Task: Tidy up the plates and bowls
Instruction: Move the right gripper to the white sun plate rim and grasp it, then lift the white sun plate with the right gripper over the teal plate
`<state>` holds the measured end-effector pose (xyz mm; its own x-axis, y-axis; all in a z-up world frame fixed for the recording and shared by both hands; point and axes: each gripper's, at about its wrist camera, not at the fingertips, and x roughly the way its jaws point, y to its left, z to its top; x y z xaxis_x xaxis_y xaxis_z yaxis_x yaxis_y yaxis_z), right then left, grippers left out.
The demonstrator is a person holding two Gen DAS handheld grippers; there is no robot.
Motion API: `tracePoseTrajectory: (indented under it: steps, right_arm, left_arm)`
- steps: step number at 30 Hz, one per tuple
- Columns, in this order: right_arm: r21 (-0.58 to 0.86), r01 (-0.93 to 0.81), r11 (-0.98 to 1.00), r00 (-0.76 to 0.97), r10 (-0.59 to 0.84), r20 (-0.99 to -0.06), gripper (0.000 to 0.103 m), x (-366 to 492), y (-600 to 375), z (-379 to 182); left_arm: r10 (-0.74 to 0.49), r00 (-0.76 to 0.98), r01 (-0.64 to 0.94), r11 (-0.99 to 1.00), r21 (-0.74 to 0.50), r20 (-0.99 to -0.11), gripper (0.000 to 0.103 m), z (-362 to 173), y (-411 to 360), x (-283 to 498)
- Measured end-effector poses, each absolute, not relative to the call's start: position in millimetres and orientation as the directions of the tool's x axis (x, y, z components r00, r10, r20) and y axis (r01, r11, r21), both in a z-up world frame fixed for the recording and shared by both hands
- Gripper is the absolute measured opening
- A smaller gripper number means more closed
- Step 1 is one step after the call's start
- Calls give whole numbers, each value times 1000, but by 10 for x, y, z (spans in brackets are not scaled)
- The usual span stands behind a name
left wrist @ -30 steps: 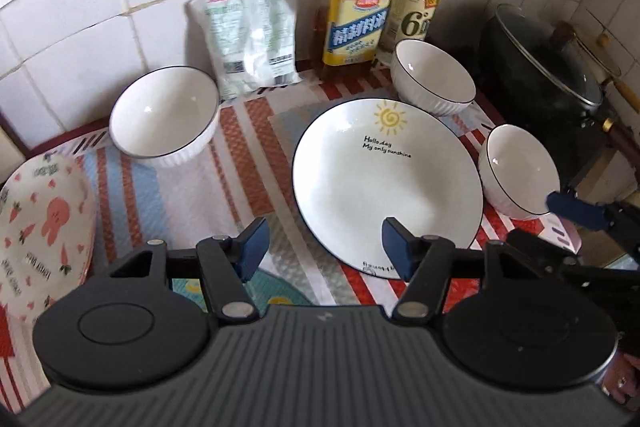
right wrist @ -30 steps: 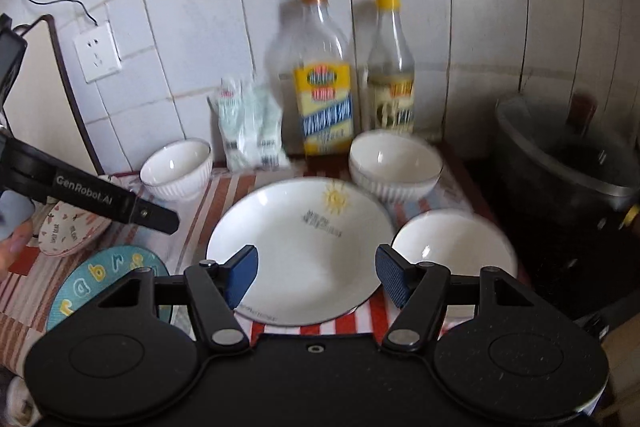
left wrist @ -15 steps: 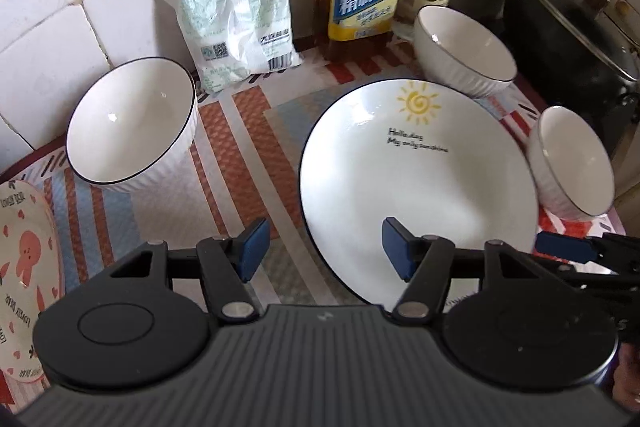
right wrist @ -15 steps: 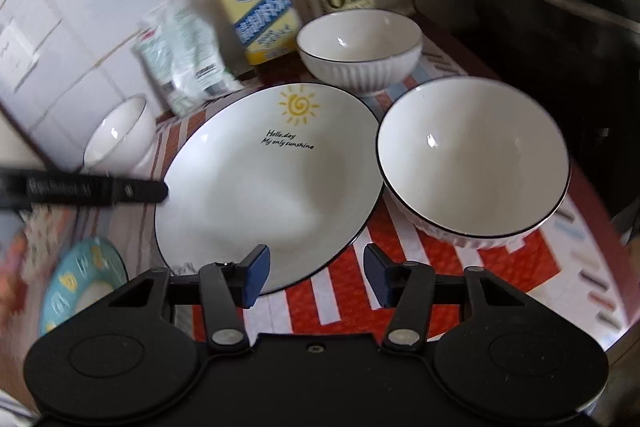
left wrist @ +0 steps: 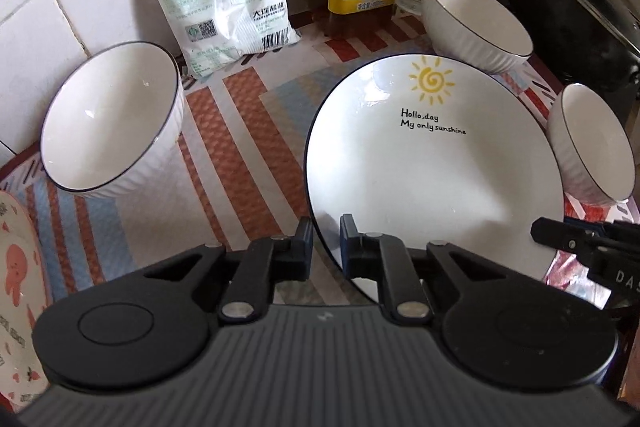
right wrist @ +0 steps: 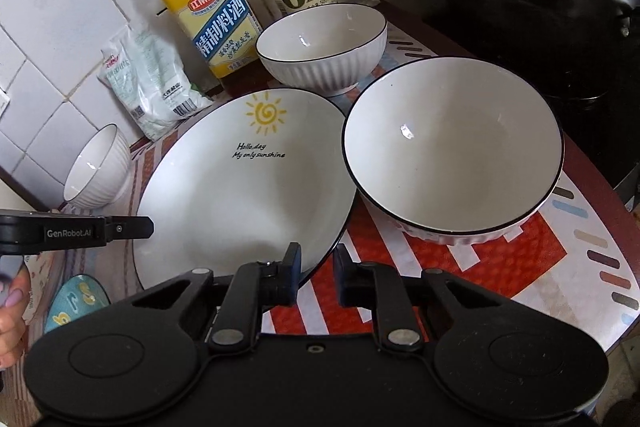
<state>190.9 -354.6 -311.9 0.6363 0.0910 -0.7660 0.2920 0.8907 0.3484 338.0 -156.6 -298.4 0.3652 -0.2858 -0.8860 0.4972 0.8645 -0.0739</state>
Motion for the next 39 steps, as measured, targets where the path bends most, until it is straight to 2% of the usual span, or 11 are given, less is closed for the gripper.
tracePoseTrajectory:
  steps: [7, 11, 15, 20, 26, 39]
  right_arm:
    - [414, 375, 829, 645, 86, -759, 24, 2064, -3619, -3264]
    - [412, 405, 816, 652, 58, -756, 23, 2074, -3589, -3265]
    - [426, 415, 804, 641, 74, -764, 20, 2064, -3627, -3254]
    - [419, 366, 831, 627, 113, -771, 21, 2085, -3613, -3183]
    - [419, 332, 845, 640, 125, -758, 21, 2032, -3614, -3013]
    - [384, 211, 899, 641, 170, -749, 21, 1774, -3350, -2535]
  left_arm:
    - [-280, 353, 462, 882, -94, -893, 24, -3077, -1652, 3481]
    - [-333, 349, 413, 894, -175, -876, 30, -3149, -1587, 3515]
    - [-316, 379, 441, 888, -131, -870, 21, -3085, -1615, 3406]
    - [-263, 461, 491, 871, -3, -848, 20, -2942, -1646, 3242]
    - [-253, 490, 497, 867, 29, -834, 20, -2728, -1560, 3057]
    - [-241, 492, 446, 895, 4, -836, 21, -2251, -1151, 2532]
